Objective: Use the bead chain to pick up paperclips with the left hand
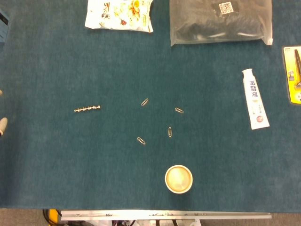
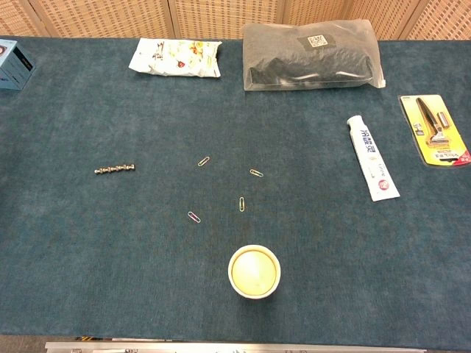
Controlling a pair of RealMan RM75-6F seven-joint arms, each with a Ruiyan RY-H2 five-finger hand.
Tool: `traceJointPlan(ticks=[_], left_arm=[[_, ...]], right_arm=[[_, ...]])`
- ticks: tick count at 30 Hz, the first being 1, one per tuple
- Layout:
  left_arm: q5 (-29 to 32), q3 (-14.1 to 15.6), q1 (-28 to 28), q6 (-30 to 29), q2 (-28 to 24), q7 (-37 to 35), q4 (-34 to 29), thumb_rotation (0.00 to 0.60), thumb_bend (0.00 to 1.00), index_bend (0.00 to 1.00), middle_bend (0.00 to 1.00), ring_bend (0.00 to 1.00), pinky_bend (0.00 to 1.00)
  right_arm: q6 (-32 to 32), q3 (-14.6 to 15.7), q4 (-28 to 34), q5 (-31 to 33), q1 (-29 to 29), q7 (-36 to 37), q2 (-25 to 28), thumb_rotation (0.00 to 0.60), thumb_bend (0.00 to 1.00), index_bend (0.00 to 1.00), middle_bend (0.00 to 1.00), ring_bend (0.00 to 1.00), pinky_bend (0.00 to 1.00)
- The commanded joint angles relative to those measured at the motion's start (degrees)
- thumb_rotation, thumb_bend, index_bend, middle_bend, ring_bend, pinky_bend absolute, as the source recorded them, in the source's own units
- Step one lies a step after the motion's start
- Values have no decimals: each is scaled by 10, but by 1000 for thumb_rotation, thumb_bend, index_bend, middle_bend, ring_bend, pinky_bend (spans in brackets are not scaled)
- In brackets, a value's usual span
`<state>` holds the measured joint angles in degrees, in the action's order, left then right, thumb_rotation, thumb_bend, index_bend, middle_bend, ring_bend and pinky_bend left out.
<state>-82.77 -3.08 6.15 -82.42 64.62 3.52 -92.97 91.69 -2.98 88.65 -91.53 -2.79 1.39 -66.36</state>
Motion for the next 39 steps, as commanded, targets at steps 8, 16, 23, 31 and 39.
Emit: traceJointPlan(ticks=[8,16,23,31,39], left_arm=[[17,5,8,29,3,12,-3,600,262,301,206,153,361],[8,14,11,39,-4,0,-15,600,217,302,130,112,306],[13,37,48,143,-68,-23,-76,600,187,297,0,0,97],[44,39,94,229,-106,-4,-104,600,187,298,0,0,55],[118,27,142,305,-98,29,-98,600,187,300,0,0,47]], right_arm=[[12,-2,5,-5,5,11,7,600,634,438,355,202,333],[12,-9,6,4,6,17,10,600,634,438,355,202,333],[13,-21,10,12,1,21,13,600,634,438,355,202,333],[-7,-29,8,29,-9,10,9,600,635,438,355,202,333],[-10,-36,4,43,-9,9,6,600,634,438,355,202,333]])
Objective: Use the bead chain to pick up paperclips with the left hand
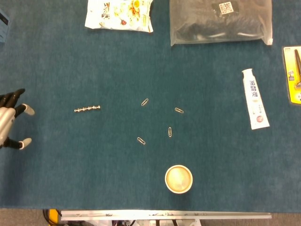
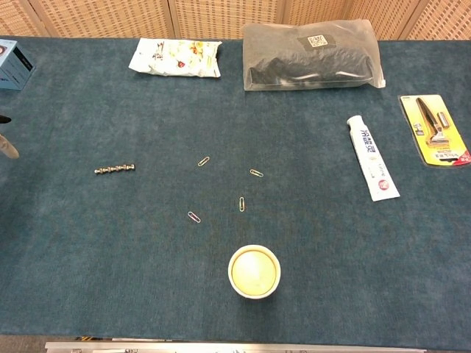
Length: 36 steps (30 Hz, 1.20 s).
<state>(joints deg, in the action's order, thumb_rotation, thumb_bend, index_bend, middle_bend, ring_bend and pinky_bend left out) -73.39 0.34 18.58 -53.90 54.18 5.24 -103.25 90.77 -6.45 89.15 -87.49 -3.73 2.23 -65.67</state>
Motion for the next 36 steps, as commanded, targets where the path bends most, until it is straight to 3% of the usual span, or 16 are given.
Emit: traceJointPlan(ticks=[1,14,36], left_arm=[[31,-9,22,24,11,12,8,600,187,302,0,0,47],[130,-29,76,58,66,65,50,600,187,322,0,0,47],[226,-31,138,42,148,156,68,600,187,329,0,0,47]], right_arm=[[-1,-1,-1,3,0,1,-1,600,634,438,355,202,333],[5,-7,-3,11,4,9,3,600,635,440,355,202,333],[27,-20,0,22,16,24,14,600,634,440,355,202,333]])
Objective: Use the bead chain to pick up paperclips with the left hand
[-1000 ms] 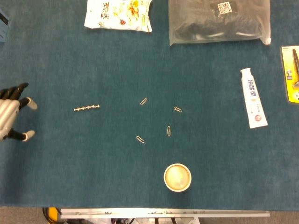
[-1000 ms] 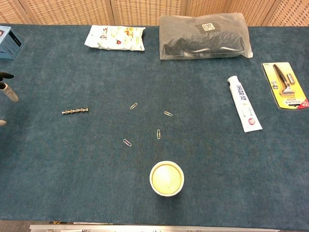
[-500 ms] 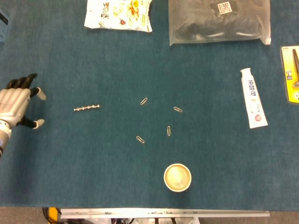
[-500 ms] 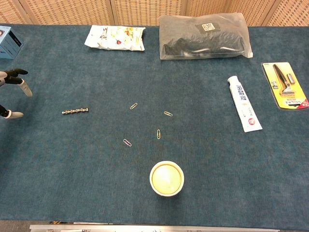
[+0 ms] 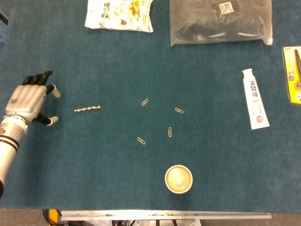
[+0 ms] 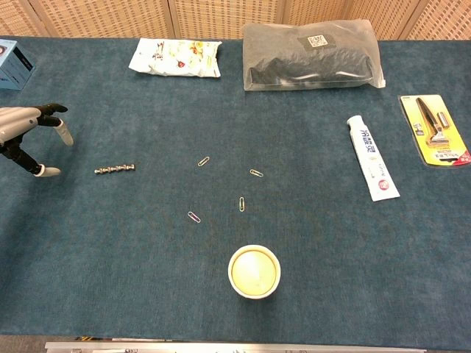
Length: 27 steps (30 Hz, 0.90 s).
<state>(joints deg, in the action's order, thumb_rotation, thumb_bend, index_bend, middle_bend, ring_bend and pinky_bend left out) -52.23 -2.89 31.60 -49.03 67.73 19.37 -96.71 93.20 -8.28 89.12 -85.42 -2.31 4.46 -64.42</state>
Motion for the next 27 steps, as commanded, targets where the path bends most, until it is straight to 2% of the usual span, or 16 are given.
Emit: traceJointPlan(ticks=[1,11,21,27], left_arm=[[21,2,10,-8,17,18,3,600,187,330,0,0,47],[83,4,31,-12,54,40,22,600,187,355,0,0,48],[110,-6,37,-46,87,44,25,600,187,379,0,0,52],[103,-5,39,-56,103,45,28,600,187,271,0,0,52]], right_arm=[[5,-3,1,2,3,2,2,600,634,440,355,202,333],[14,-9,2,8,9,12,7,600,634,440,355,202,333],[26,-14,4,10,16,26,13,600,634,440,355,202,333],[32,-15,5,7,20,32,17,600,634,440,355,202,333]])
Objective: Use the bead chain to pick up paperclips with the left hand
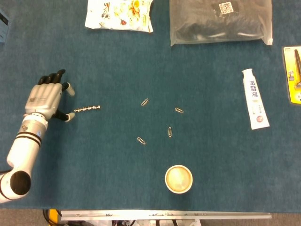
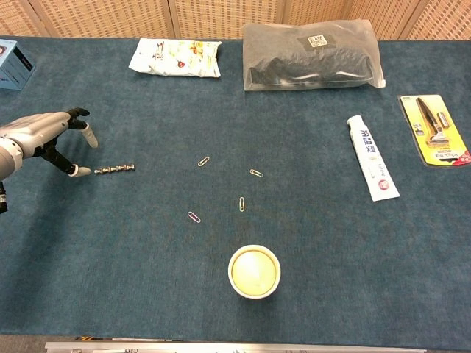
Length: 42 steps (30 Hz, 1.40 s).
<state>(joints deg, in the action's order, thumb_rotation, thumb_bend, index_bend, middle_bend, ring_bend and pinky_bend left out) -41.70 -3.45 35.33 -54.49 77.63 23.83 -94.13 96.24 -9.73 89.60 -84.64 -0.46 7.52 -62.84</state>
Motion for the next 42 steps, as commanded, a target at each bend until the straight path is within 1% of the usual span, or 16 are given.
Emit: traceJointPlan(ticks=[1,5,8,29,42], left_arm=[[-4,0,1,-2,7,0,4,600,187,240,0,0,52],[-8,0,3,-1,17,-3,14,600,187,157,0,0,52],[-7,1,5,3,22,-3,22,600,187,143,0,0,52],[-3,0,6,26,62,-22,90,600,187,140,0,0,52],[-15,-7,5,15,82,-24,124,600,187,142,0,0,53]], right_arm=[[4,-1,1,-1,2,2,1,600,634,440,355,202,333],[9,-2,1,-1,5,7,3,600,634,440,355,202,333],[10,-3,1,-1,6,9,4,600,635,440,355,202,333],[8,-3,1,-3,8,12,5,600,634,440,355,202,333],[3,-2,1,-5,6,11,4,600,634,440,355,202,333]])
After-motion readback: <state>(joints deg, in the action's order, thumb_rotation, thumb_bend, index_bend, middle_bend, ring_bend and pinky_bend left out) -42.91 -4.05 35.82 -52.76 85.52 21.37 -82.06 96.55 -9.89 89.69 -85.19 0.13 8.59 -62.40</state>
